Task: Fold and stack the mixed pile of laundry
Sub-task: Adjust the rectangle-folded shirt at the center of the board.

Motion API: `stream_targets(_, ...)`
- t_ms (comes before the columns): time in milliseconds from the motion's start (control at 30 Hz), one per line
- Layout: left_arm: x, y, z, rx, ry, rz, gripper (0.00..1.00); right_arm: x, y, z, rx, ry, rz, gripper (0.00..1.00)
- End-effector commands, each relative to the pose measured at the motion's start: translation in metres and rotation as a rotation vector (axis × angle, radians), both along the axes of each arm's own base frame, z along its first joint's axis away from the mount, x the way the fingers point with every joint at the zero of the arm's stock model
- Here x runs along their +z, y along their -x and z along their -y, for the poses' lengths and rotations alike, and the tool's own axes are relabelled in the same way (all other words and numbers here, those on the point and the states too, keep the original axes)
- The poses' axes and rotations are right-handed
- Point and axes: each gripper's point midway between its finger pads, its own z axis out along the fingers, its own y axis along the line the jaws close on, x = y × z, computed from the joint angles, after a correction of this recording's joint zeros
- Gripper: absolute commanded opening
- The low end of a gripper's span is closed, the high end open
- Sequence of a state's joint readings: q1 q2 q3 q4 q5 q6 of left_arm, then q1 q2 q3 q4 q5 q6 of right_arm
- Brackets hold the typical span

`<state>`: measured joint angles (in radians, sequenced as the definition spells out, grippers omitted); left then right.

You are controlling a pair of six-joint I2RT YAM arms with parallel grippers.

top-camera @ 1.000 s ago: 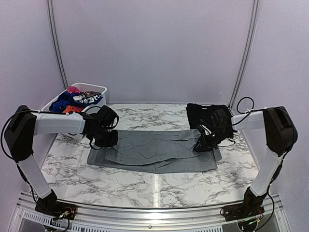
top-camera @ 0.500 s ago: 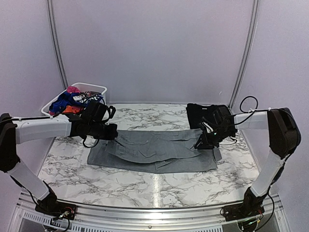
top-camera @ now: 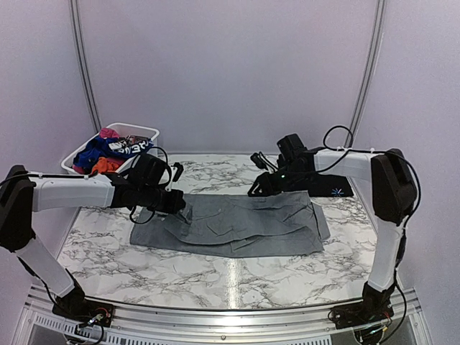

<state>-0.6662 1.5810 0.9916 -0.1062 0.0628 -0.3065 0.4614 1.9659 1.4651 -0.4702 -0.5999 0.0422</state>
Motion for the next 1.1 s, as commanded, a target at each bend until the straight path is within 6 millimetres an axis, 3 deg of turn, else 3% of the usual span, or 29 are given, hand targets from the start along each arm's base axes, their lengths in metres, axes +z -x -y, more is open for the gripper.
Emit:
stream_targets(0,-0.003,0.000,0.002,0.003,0.012,0.007,0.00,-0.011,-0.003,-0.037,0.115,0.080,0.083,0.40)
stream_targets(167,-0.005,0.000,0.001,0.005,0.009,0.002,0.00,-0.031,-0.004,-0.062,0.168,0.166,0.119,0.39)
stream_targets(400,-0.006,-0.001,0.003,0.002,0.010,0.001,0.00,-0.050,-0.009,-0.067,0.172,0.262,0.153,0.35)
stream_targets(667,-0.002,-0.002,0.005,-0.010,0.011,0.014,0.00,-0.060,-0.017,-0.065,0.165,0.301,0.166,0.14)
stream_targets(800,0.000,-0.002,0.006,-0.028,0.010,0.021,0.00,-0.058,-0.020,-0.066,0.162,0.302,0.173,0.26)
stream_targets(1067,0.000,-0.003,0.008,-0.035,0.004,0.022,0.00,-0.061,-0.008,-0.080,0.223,0.226,0.125,0.22)
